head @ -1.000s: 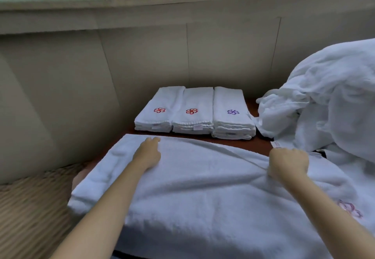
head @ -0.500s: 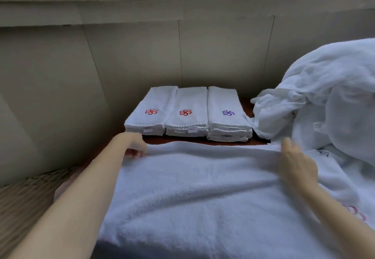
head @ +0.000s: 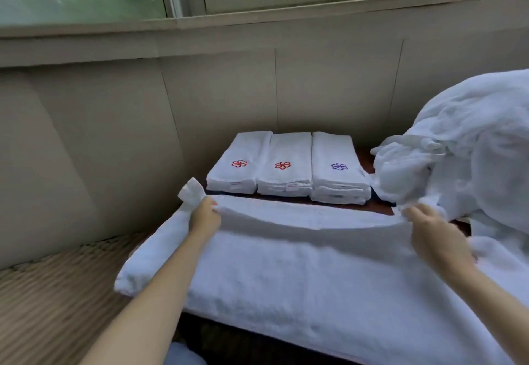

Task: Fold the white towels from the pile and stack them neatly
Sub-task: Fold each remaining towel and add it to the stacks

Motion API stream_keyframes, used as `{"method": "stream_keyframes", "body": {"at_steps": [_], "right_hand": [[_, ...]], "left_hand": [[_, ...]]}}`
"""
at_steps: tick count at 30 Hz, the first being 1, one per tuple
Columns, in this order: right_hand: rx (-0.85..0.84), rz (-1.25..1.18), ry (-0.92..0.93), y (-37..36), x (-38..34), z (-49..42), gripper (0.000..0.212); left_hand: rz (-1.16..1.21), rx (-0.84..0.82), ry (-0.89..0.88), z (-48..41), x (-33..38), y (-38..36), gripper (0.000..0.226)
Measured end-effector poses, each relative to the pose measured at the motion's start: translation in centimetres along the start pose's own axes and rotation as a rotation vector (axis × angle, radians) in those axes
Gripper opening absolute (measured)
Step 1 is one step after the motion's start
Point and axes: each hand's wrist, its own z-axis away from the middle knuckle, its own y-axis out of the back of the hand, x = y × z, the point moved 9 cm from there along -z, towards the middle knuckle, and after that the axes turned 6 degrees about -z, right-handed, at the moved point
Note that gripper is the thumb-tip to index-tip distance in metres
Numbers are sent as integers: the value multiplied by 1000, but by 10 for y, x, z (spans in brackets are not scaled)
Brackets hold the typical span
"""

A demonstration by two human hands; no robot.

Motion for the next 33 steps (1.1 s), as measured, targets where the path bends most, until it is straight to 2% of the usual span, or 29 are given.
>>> {"method": "stream_keyframes", "body": {"at_steps": [2,6,8,9,12,13,15,18,21,24,29,31,33], "right_hand": [[-132,69,41,-16,0,17,27],[113,-75,63,20,-15,19,30],[124,-48,80,25,-19,20,25],[55,-14,74,18,-18,20,21],[-351,157,37,-22,-8,24,12],[-439,195,47,-28,-7,26,11],[-452,202,62,-30,-9,25,13],[-304,203,8,-16,-8,20,28],[-147,98,-99,4,7,13,48],[-42,-84,-232,15,38,10,56],[-71,-480,-614,6,106,22,31],[-67,-734,-801,-1,127,31,17],[-68,-962,-933,-14,137,35,26]], "left_hand": [[29,12,95,14,-20,-3,24],[276,58,284,20,-31,3,45],[369,125,367,26,-37,6,51],[392,165,394,29,-40,8,54],[357,236,418,35,-45,11,62],[328,246,417,37,-44,11,65],[202,283,401,40,-39,14,66],[-229,273,228,38,-13,11,62],[-445,52,-66,37,35,-24,38],[-463,-194,-331,58,89,-73,35],[-368,-421,-687,124,188,-143,34],[-281,-474,-783,149,230,-166,39],[-179,-543,-773,167,269,-190,52]]}}
